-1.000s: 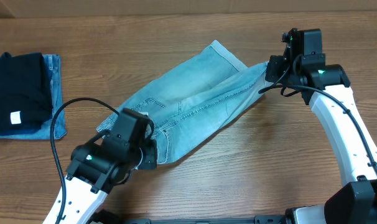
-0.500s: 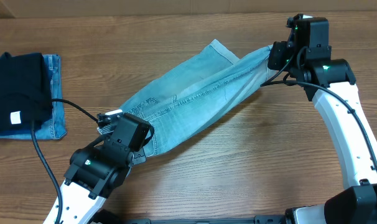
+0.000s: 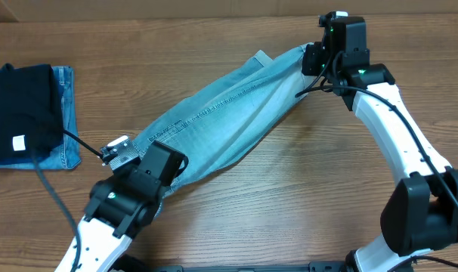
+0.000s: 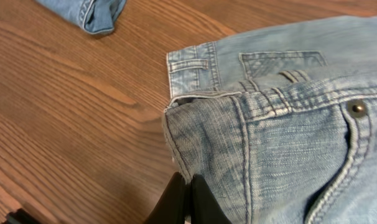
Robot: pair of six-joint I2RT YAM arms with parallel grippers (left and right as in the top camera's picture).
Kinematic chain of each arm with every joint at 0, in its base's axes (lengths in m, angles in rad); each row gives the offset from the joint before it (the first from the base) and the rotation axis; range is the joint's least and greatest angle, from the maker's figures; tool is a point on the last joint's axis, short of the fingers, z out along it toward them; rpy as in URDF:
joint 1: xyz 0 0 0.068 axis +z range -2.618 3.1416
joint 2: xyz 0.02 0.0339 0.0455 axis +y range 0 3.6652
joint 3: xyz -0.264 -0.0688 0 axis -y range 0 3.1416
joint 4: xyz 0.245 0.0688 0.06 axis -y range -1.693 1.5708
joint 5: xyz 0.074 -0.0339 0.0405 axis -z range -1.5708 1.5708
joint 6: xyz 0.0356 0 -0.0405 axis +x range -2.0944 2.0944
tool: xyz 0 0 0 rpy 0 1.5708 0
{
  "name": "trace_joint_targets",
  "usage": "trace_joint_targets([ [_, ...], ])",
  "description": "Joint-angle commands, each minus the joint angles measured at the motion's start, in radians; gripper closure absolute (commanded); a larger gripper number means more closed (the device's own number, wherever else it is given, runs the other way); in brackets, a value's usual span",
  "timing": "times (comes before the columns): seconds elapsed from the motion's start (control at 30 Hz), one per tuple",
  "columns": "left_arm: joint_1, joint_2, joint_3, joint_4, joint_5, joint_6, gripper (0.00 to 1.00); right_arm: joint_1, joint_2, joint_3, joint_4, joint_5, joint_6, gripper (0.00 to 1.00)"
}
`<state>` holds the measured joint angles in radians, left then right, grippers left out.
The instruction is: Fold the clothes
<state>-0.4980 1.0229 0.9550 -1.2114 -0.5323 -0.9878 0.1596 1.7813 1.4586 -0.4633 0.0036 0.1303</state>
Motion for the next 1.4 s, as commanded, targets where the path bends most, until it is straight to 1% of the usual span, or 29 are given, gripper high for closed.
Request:
trace_joint_targets([
  [0.0, -0.005, 0.050, -0.065, 0.050, -0.083, -0.049, 0.96, -0.002, 0.042, 0.036, 0.046, 0.013, 0.000, 0.96],
  [0.1, -0.005, 0.102, -0.072, 0.079, -0.112, -0.049, 0.96, -0.002, 0.077, 0.036, 0.105, -0.006, 0.000, 0.96],
  [0.2, -0.004, 0.159, -0.072, 0.090, -0.205, -0.074, 0.96, -0.002, 0.129, 0.036, 0.198, -0.043, -0.001, 0.95],
  [0.23, 0.004, 0.179, -0.072, 0.091, -0.256, -0.104, 0.95, -0.002, 0.151, 0.036, 0.235, -0.064, -0.001, 0.73],
  [0.27, 0.019, 0.193, -0.072, 0.092, -0.298, -0.126, 0.85, -0.002, 0.171, 0.036, 0.266, -0.086, -0.002, 0.63],
  [0.3, 0.034, 0.203, -0.072, 0.094, -0.328, -0.139, 0.73, -0.002, 0.188, 0.036, 0.289, -0.101, -0.003, 0.55],
  [0.33, 0.069, 0.216, -0.072, 0.104, -0.366, -0.146, 0.70, -0.002, 0.197, 0.036, 0.299, -0.111, -0.004, 0.41],
  [0.37, 0.095, 0.222, -0.072, 0.115, -0.378, -0.146, 0.67, -0.002, 0.202, 0.036, 0.301, -0.111, -0.005, 0.30],
  [0.4, 0.142, 0.228, -0.072, 0.140, -0.373, -0.146, 0.57, -0.002, 0.202, 0.036, 0.296, -0.110, -0.005, 0.21],
  [0.43, 0.181, 0.233, -0.072, 0.159, -0.353, -0.145, 0.51, -0.003, 0.201, 0.036, 0.288, -0.110, -0.005, 0.20],
  [0.47, 0.216, 0.234, -0.072, 0.178, -0.329, -0.130, 0.49, -0.005, 0.198, 0.036, 0.270, -0.110, -0.005, 0.19],
  [0.5, 0.251, 0.233, -0.071, 0.200, -0.308, -0.088, 0.49, -0.009, 0.195, 0.036, 0.247, -0.110, -0.005, 0.18],
  [0.57, 0.271, 0.233, -0.062, 0.222, -0.300, 0.004, 0.56, -0.019, 0.189, 0.036, 0.206, -0.109, -0.008, 0.19],
  [0.6, 0.267, 0.232, -0.045, 0.228, -0.279, 0.078, 0.61, -0.030, 0.183, 0.036, 0.179, -0.109, -0.008, 0.20],
  [0.67, 0.254, 0.232, -0.015, 0.229, -0.225, 0.151, 0.66, -0.044, 0.177, 0.036, 0.137, -0.110, -0.008, 0.25],
  [0.73, 0.228, 0.232, 0.028, 0.234, -0.104, 0.199, 0.70, -0.049, 0.177, 0.036, 0.088, -0.110, -0.009, 0.36],
  [0.77, 0.214, 0.232, 0.040, 0.258, -0.030, 0.232, 0.72, -0.050, 0.177, 0.036, 0.053, -0.110, -0.017, 0.38],
  [0.87, 0.177, 0.240, 0.042, 0.385, 0.214, 0.346, 0.81, -0.050, 0.178, 0.036, 0.001, -0.110, -0.031, 0.53],
  [0.93, 0.170, 0.264, 0.042, 0.410, 0.237, 0.373, 0.84, -0.050, 0.183, 0.036, -0.006, -0.110, -0.031, 0.53],
  [1.03, 0.171, 0.346, 0.042, 0.409, 0.239, 0.384, 0.84, -0.050, 0.208, 0.036, 0.013, -0.121, -0.037, 0.55],
  [1.1, 0.171, 0.405, 0.042, 0.410, 0.250, 0.384, 0.83, -0.050, 0.234, 0.036, 0.024, -0.138, -0.053, 0.53],
  [1.13, 0.171, 0.450, 0.042, 0.415, 0.263, 0.388, 0.83, -0.050, 0.255, 0.036, 0.034, -0.139, -0.053, 0.46],
  [1.27, 0.171, 0.546, 0.042, 0.415, 0.271, 0.413, 0.79, -0.050, 0.323, 0.036, 0.039, -0.209, -0.053, 0.34],
  [1.3, 0.172, 0.559, 0.042, 0.411, 0.269, 0.413, 0.78, -0.050, 0.332, 0.035, 0.038, -0.221, -0.053, 0.31],
  [1.37, 0.172, 0.572, 0.042, 0.409, 0.267, 0.413, 0.76, -0.050, 0.352, 0.035, 0.035, -0.223, -0.053, 0.29],
])
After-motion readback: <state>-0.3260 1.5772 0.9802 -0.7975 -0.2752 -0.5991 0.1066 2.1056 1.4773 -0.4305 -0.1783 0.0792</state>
